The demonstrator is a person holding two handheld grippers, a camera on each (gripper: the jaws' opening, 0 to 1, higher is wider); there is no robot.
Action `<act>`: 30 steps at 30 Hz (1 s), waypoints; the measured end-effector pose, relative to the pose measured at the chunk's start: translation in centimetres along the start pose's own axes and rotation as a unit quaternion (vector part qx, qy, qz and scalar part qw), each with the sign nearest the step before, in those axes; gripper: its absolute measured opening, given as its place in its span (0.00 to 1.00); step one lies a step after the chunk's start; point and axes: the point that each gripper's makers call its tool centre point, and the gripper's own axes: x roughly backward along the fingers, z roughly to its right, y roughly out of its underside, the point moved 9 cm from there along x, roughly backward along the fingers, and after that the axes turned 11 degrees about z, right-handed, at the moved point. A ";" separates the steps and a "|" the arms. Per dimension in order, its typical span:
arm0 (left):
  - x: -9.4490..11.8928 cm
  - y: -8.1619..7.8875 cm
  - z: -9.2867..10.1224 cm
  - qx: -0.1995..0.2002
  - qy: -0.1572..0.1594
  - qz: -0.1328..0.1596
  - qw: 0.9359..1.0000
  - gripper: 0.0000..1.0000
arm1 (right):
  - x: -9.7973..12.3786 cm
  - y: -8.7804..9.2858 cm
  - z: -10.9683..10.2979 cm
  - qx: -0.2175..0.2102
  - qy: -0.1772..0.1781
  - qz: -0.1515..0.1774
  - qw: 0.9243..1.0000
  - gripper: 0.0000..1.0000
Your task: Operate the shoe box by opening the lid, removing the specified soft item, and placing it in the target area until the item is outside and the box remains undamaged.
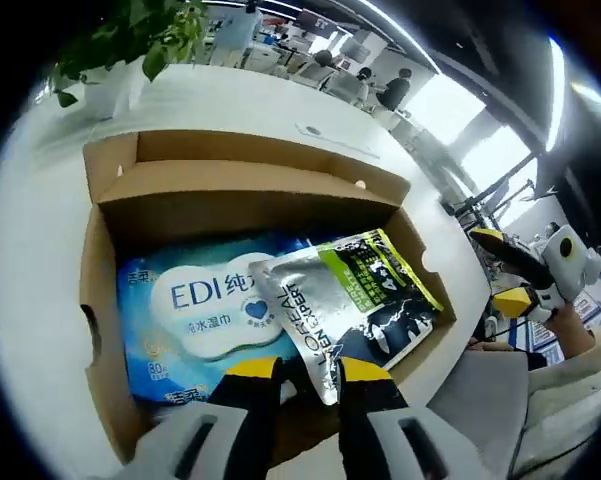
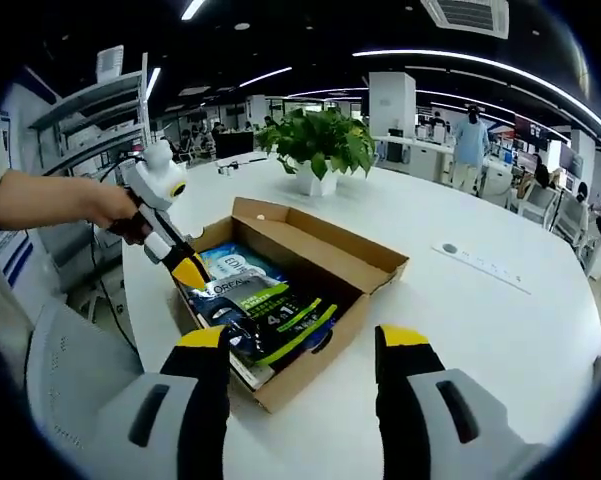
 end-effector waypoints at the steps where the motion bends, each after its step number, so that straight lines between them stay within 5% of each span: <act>1: -0.1 0.1 0.1 0.015 0.012 -0.003 1.000 0.22 | 0.1 0.1 0.0 -0.001 0.001 0.001 1.000 0.55; 10: -1.2 0.1 -0.2 0.112 0.045 0.004 0.993 0.19 | 0.2 0.6 -0.5 -0.015 -0.009 0.004 1.000 0.55; 16: -1.1 0.2 -0.6 0.106 0.039 0.006 0.994 0.04 | -0.1 0.8 -0.6 -0.032 -0.014 0.004 0.999 0.54; 30: 0.3 -0.5 -0.4 0.064 0.042 0.053 0.996 0.00 | -2.3 1.2 -1.7 -0.055 -0.043 -0.008 0.998 0.51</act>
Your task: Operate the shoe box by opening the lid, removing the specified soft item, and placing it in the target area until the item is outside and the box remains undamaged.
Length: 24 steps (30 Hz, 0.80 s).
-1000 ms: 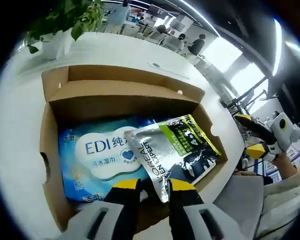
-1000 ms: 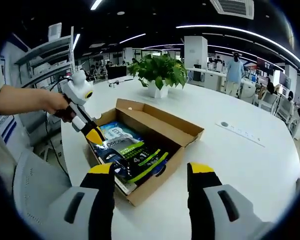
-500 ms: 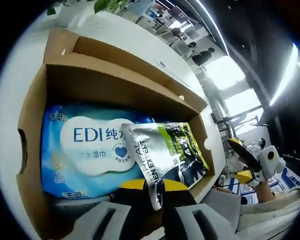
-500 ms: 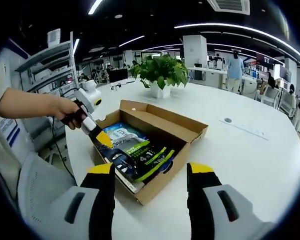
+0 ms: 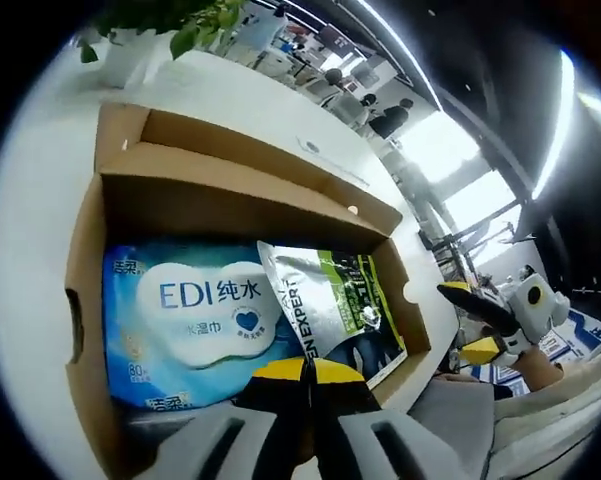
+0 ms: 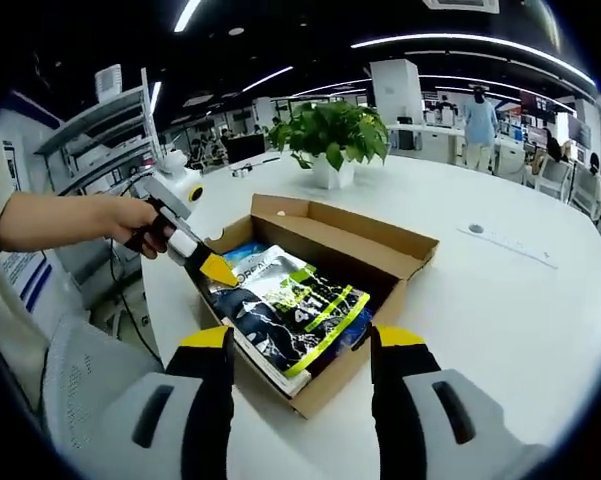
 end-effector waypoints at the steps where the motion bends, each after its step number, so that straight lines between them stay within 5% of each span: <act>1: 0.2 -0.1 -0.1 -0.003 -0.001 0.003 1.000 0.00 | -0.2 0.0 -0.1 -0.003 -0.003 -0.001 1.000 0.50; 24: 2.4 -1.1 -0.4 -0.045 -0.010 0.025 0.999 0.00 | -4.9 0.7 -1.2 -0.035 -0.014 -0.082 0.996 0.38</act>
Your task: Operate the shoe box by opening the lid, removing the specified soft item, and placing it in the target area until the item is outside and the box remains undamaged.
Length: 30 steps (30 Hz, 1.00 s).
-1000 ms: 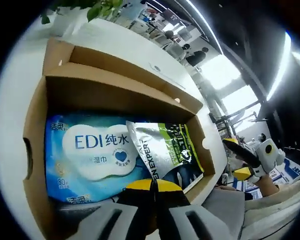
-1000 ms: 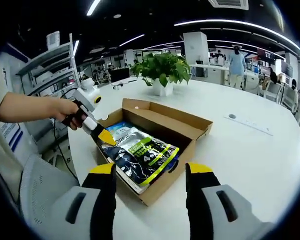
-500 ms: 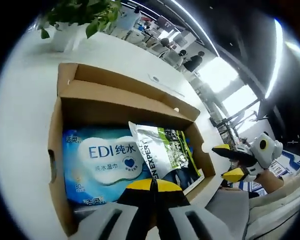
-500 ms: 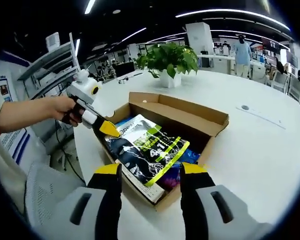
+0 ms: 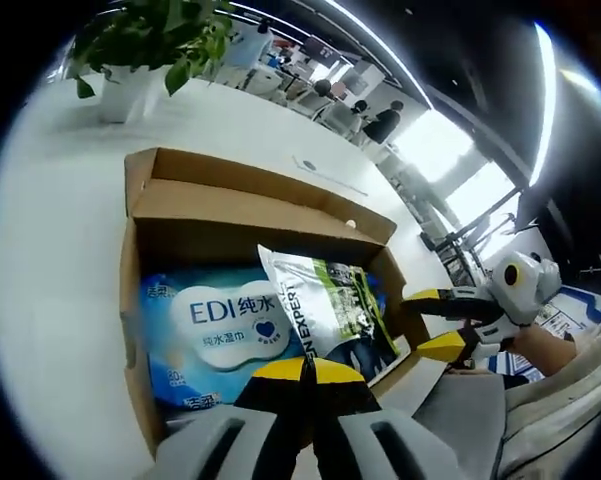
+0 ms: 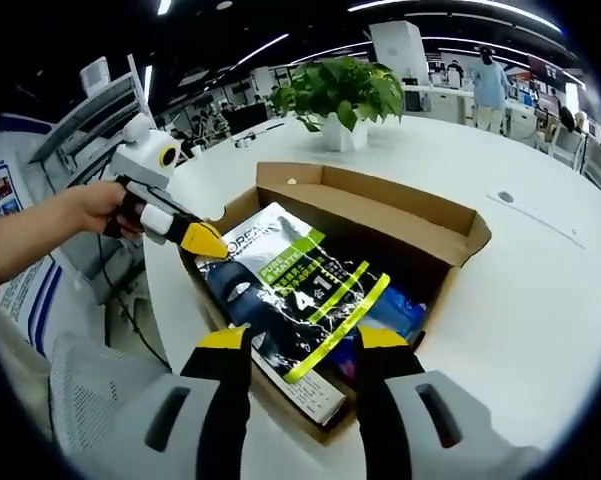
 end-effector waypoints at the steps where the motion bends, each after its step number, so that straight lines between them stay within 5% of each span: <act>1: 0.1 0.0 0.0 0.000 0.000 0.001 1.000 0.00 | -0.3 0.0 0.1 -0.003 -0.001 -0.001 1.000 0.37; 21: 0.5 0.7 -1.3 -0.005 -0.010 0.022 1.000 0.00 | -4.8 0.1 1.7 -0.041 0.002 -0.038 0.998 0.39; 30: -0.2 1.2 -1.6 -0.025 -0.017 0.007 1.000 0.00 | -5.6 0.2 2.3 -0.075 0.009 -0.046 0.996 0.36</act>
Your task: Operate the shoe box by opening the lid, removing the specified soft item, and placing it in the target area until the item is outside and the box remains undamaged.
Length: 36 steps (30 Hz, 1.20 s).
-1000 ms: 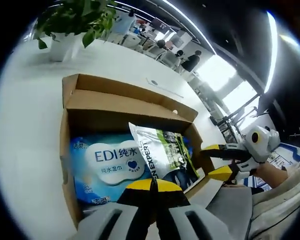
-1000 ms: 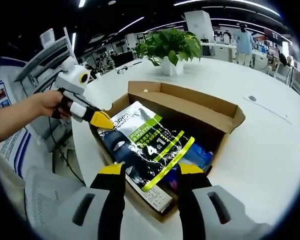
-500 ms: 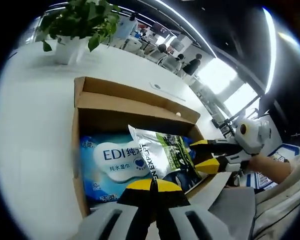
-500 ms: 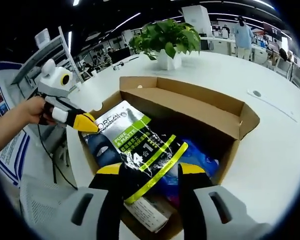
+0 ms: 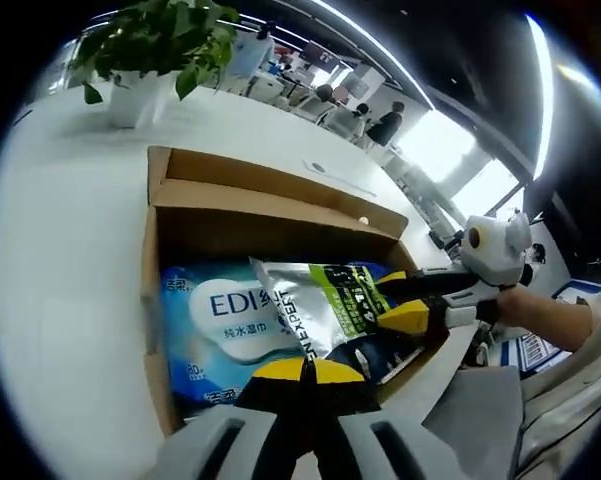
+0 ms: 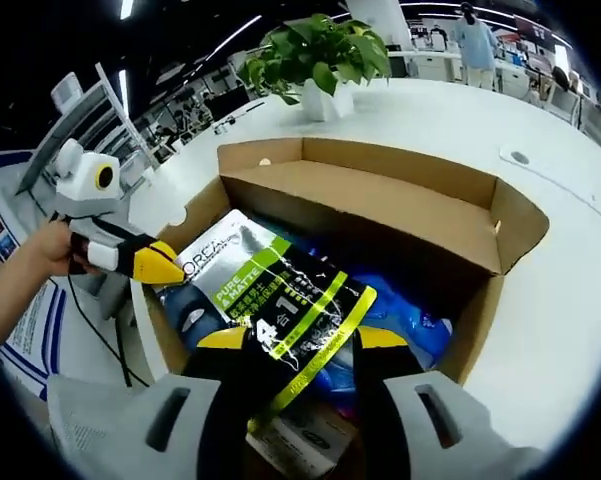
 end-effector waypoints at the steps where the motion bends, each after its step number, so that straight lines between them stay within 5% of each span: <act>1: 0.0 0.0 0.0 -0.002 -0.001 -0.001 1.000 0.00 | 0.0 0.0 0.0 -0.011 0.000 0.002 1.000 0.36; 11: -0.1 0.3 0.2 -0.030 0.000 -0.005 1.000 0.00 | 0.2 0.1 0.2 -0.022 0.015 -0.002 1.000 0.27; 17: 0.0 0.1 0.3 -0.031 0.001 -0.001 1.000 0.00 | 0.8 -0.7 0.1 -0.014 0.019 0.021 0.999 0.02; 24: -0.1 0.2 0.8 -0.050 0.001 -0.003 0.999 0.00 | 0.8 0.4 -0.2 -0.014 0.020 0.004 1.000 0.01; 36: 0.8 -0.8 1.8 -0.051 -0.002 0.019 0.999 0.00 | 2.1 -0.8 -0.5 -0.022 0.023 0.032 0.999 0.00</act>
